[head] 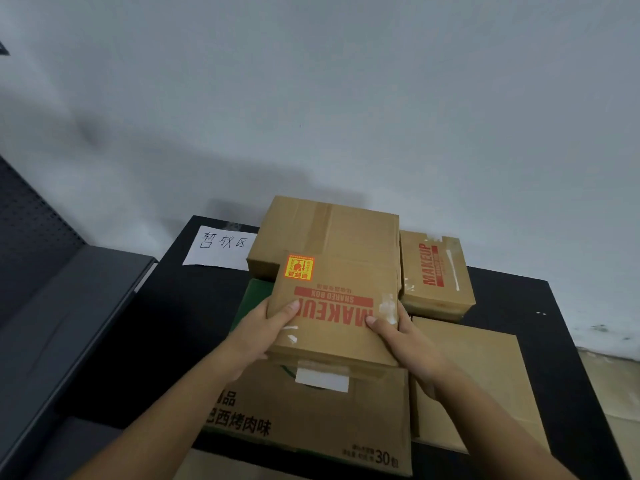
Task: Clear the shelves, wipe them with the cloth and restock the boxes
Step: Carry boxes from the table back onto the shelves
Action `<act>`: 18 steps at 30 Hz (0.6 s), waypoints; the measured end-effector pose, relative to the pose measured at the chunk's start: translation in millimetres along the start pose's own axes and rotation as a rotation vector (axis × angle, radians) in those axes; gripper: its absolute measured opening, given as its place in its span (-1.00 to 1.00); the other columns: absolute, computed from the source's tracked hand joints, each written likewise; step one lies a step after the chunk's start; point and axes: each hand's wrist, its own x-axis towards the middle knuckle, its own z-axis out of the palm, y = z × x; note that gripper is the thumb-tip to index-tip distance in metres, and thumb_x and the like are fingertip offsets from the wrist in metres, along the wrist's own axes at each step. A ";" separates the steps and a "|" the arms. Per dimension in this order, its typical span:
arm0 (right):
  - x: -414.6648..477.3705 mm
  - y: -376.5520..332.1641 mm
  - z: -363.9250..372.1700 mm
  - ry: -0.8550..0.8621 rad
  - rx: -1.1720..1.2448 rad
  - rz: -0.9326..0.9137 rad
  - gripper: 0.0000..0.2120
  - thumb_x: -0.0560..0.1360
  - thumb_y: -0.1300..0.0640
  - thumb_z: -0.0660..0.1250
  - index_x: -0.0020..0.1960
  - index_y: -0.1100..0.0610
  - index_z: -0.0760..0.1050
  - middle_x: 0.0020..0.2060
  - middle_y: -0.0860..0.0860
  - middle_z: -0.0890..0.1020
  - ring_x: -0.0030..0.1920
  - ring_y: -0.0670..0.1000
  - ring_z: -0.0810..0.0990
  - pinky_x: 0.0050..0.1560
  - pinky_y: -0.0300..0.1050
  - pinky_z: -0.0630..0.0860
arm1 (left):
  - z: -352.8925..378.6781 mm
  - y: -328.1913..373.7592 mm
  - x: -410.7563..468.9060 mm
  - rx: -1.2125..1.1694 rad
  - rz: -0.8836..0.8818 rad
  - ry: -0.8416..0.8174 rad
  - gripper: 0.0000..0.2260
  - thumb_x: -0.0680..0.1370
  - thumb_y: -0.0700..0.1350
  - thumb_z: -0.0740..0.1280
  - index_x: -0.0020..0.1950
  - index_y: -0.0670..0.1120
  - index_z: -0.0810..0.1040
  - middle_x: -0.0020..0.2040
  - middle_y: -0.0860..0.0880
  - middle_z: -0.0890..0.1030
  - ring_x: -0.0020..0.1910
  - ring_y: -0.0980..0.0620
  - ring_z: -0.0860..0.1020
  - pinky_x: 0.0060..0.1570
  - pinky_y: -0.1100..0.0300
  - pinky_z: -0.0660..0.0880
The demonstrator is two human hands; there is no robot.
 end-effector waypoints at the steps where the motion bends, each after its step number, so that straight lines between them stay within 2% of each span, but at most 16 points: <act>1: 0.0 -3.4 -0.4 0.013 -0.009 -0.009 -0.47 0.56 -0.17 0.38 0.46 -0.33 0.26 0.13 -0.26 0.67 0.09 -0.21 0.67 0.18 -0.15 0.55 | -2.5 3.9 -1.0 -0.009 0.016 -0.005 -0.65 0.57 0.27 0.28 0.32 0.22 0.48 0.10 0.12 0.69 0.10 0.05 0.66 0.14 -0.11 0.58; 3: 0.9 -9.7 -1.9 0.025 -0.028 -0.022 -0.46 0.53 -0.21 0.38 0.45 -0.34 0.27 0.10 -0.28 0.68 0.09 -0.19 0.67 0.25 -0.07 0.55 | -9.5 12.6 -2.5 -0.033 0.043 -0.021 -0.69 0.58 0.23 0.29 0.30 0.20 0.50 0.06 0.13 0.71 0.04 0.07 0.69 0.05 -0.03 0.62; 5: -1.2 -19.0 -0.8 0.027 -0.035 -0.027 -0.45 0.52 -0.25 0.39 0.44 -0.34 0.26 0.08 -0.27 0.69 0.08 -0.16 0.69 0.26 0.01 0.57 | -17.9 21.2 -4.4 -0.044 0.068 -0.042 -0.66 0.56 0.25 0.31 0.30 0.19 0.51 0.07 0.11 0.71 0.04 0.06 0.70 0.08 -0.08 0.63; 7: -3.3 -31.2 1.8 0.030 -0.037 -0.062 -0.43 0.51 -0.26 0.39 0.45 -0.31 0.26 0.08 -0.24 0.70 0.06 -0.14 0.70 0.24 0.03 0.58 | -27.1 29.5 -6.1 -0.041 0.094 -0.044 -0.60 0.52 0.28 0.33 0.32 0.18 0.51 0.09 0.09 0.71 0.05 0.04 0.70 0.12 -0.13 0.61; 9: -4.2 -47.1 5.7 0.045 -0.048 -0.086 -0.43 0.52 -0.25 0.39 0.46 -0.28 0.26 0.09 -0.20 0.70 0.03 -0.12 0.71 0.19 0.00 0.61 | -36.1 38.6 -9.7 -0.033 0.121 -0.023 -0.63 0.55 0.27 0.32 0.30 0.18 0.50 0.06 0.11 0.71 0.01 0.07 0.70 0.09 -0.09 0.63; 13: -1.7 -83.3 16.1 0.020 -0.110 -0.147 -0.25 0.46 -0.35 0.39 0.53 -0.24 0.15 0.14 -0.10 0.70 0.01 -0.03 0.74 0.15 0.07 0.63 | -56.5 56.2 -23.1 -0.030 0.185 0.039 -0.68 0.57 0.26 0.28 0.28 0.20 0.48 0.01 0.14 0.72 -0.05 0.11 0.70 0.01 0.01 0.62; 16: -5.1 -110.8 31.3 0.009 -0.119 -0.190 -0.47 0.56 -0.22 0.34 0.46 -0.20 0.24 0.07 -0.08 0.71 -0.09 -0.05 0.75 -0.10 -0.13 0.66 | -77.6 65.6 -35.7 -0.060 0.214 0.096 -0.69 0.56 0.26 0.28 0.26 0.20 0.49 0.03 0.13 0.71 -0.01 0.08 0.70 0.02 0.00 0.63; 17: -6.5 -118.8 36.9 0.009 -0.132 -0.203 -0.51 0.57 -0.21 0.32 0.44 -0.21 0.25 0.05 -0.09 0.71 -0.12 -0.06 0.75 -0.15 -0.17 0.64 | -84.4 67.3 -40.8 -0.072 0.216 0.115 -0.69 0.56 0.26 0.29 0.25 0.19 0.50 0.04 0.11 0.71 0.00 0.06 0.69 0.03 -0.02 0.63; 18: -5.3 -124.7 42.9 0.000 -0.154 -0.219 -0.49 0.56 -0.23 0.33 0.44 -0.22 0.25 0.04 -0.10 0.72 -0.12 -0.07 0.75 -0.11 -0.15 0.65 | -90.7 68.8 -46.1 -0.082 0.218 0.134 -0.67 0.55 0.26 0.29 0.26 0.19 0.50 0.05 0.10 0.71 0.02 0.04 0.69 0.05 -0.05 0.64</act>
